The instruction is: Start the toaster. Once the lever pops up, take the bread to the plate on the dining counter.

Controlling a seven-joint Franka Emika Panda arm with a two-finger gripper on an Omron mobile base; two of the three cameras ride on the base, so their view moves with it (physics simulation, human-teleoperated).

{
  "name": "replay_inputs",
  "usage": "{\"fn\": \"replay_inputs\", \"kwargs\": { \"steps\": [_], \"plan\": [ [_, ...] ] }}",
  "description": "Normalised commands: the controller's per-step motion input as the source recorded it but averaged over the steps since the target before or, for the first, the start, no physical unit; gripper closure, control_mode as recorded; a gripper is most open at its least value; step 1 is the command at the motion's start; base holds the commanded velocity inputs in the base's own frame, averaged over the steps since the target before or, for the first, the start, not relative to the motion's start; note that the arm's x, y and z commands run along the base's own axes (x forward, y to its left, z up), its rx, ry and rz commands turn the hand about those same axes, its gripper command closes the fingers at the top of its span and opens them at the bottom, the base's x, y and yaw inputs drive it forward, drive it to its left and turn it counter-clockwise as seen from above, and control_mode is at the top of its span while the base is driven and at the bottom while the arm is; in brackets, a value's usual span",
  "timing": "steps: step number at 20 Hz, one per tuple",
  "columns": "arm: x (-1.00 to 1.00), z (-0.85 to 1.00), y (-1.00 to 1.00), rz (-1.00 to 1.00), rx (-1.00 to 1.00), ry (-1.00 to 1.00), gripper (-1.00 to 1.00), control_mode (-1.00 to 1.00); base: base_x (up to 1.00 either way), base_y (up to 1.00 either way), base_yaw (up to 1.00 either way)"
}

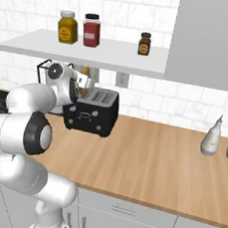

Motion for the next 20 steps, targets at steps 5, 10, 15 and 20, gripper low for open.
{"fn": "replay_inputs", "kwargs": {
  "steps": [5, 10, 15, 20],
  "plan": [
    [-0.48, 0.26, 0.08, 0.00, 0.01, 0.00, 1.00, -1.00, 0.00, 0.00, 0.00],
    [-0.68, 0.16, 0.04, 0.00, 0.00, 0.00, 1.00, -1.00, 0.00, 0.00, 0.00],
    [-0.69, 0.45, 0.00, 0.00, 0.00, 0.00, 1.00, -1.00, 0.00, 0.00, 0.00],
    [-0.99, 0.38, 0.00, 0.00, 0.00, 0.05, 1.00, -1.00, 0.00, 0.00, 0.00]
  ]
}}
